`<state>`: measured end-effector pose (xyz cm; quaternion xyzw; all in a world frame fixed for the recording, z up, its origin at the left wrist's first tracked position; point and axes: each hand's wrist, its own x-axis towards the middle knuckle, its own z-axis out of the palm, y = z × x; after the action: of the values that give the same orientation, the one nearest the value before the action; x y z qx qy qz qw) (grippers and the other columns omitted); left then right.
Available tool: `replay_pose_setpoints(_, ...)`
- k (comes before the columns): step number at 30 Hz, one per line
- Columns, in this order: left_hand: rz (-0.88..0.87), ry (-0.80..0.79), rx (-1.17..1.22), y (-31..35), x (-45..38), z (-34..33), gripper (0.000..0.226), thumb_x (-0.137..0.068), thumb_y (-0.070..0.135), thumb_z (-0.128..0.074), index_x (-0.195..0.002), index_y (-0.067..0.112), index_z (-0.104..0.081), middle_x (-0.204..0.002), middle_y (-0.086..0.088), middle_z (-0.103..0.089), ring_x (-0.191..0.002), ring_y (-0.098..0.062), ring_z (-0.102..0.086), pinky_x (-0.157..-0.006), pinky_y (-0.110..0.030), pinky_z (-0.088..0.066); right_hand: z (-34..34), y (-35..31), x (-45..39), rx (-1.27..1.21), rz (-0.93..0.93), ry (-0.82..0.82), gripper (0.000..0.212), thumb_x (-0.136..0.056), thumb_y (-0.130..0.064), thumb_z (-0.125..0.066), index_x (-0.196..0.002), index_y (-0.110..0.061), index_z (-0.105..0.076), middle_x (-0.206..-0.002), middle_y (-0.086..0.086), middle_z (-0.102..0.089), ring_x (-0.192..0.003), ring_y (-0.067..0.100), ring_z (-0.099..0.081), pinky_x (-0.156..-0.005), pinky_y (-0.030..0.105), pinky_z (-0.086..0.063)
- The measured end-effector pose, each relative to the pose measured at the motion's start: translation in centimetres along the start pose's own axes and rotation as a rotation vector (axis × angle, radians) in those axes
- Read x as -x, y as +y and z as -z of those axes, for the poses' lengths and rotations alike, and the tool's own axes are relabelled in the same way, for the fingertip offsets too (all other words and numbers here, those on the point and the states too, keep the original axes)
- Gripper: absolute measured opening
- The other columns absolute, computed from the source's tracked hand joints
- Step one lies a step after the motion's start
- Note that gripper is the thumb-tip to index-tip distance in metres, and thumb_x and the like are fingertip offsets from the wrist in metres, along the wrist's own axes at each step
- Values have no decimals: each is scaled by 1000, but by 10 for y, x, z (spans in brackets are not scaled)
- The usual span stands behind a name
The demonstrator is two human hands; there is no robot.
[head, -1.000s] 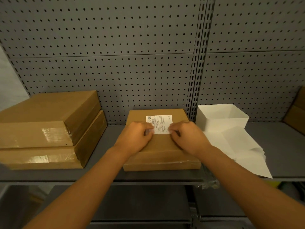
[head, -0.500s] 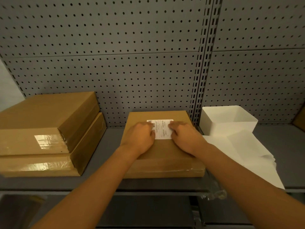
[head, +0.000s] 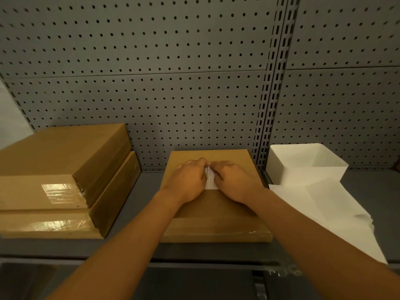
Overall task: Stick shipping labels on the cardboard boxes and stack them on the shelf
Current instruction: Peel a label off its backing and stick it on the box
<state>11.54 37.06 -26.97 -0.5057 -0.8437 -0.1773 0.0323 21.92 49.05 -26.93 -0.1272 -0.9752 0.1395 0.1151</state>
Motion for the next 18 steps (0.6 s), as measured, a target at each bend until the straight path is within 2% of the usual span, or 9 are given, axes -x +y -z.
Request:
replay_pose_setpoints(4,64,82,-36,-14,4,7,22,-99,22,-36,-115,14,-48,-102,-6,-62,-98,-22,-54,-81,-33,-40,9,24,-2,64,-150,81,20,-95,-21,-39,-98,-12,-57,-96,8,-63,-85,23,-58,-74,35,-52)
replay_pose_setpoints(5,45,73,8,-13,5,8,24,-99,22,-36,-118,14,-48,-105,-5,-61,-99,-22,-54,-83,-34,-42,8,25,-2,59,-134,101,20,-95,-21,-39,-98,-13,-57,-95,7,-63,-85,22,-59,-73,35,-51)
replay_pose_setpoints(7,-11,15,78,-3,6,7,28,-99,21,-37,-125,15,-45,-112,-6,-60,-104,-23,-54,-87,-37,-44,2,14,-2,30,-1,74,28,-97,-22,-40,-118,-14,-57,-112,7,-63,-103,22,-58,-88,35,-50)
replay_pose_setpoints(9,-26,-20,59,2,5,2,29,-98,22,-38,-126,16,-44,-113,-6,-61,-104,-24,-55,-88,-37,-44,-5,5,-2,21,73,8,40,-98,-24,-39,-137,-15,-47,-135,5,-54,-125,21,-48,-106,35,-38)
replay_pose_setpoints(10,-9,-11,16,1,5,2,29,-99,24,-37,-125,17,-44,-111,-5,-62,-104,-24,-56,-90,-36,-42,-4,6,-1,31,57,1,40,-99,-26,-39,-136,-15,-47,-137,5,-53,-127,21,-46,-107,34,-37)
replay_pose_setpoints(13,84,25,-85,-14,7,8,28,-101,28,-33,-122,16,-46,-110,-3,-62,-104,-21,-54,-94,-35,-35,8,28,5,81,-92,50,22,-98,-32,-39,-104,-17,-54,-104,3,-60,-97,20,-57,-81,31,-47)
replay_pose_setpoints(15,73,22,-38,-16,10,10,32,-101,28,-33,-127,15,-46,-119,-4,-60,-111,-21,-52,-97,-35,-36,11,33,8,101,-133,77,20,-98,-32,-39,-97,-17,-52,-96,2,-59,-89,19,-55,-74,29,-44)
replay_pose_setpoints(16,37,4,5,-11,11,9,35,-101,28,-34,-133,16,-45,-127,-5,-57,-117,-20,-50,-100,-34,-36,9,27,8,85,-96,65,21,-98,-32,-39,-102,-16,-53,-100,3,-59,-94,20,-56,-78,29,-44)
replay_pose_setpoints(18,-33,-25,28,1,13,3,41,-101,28,-35,-140,17,-41,-139,-4,-51,-128,-19,-45,-107,-33,-34,0,10,6,54,11,20,34,-99,-30,-38,-125,-14,-52,-126,6,-58,-118,21,-52,-99,32,-42)
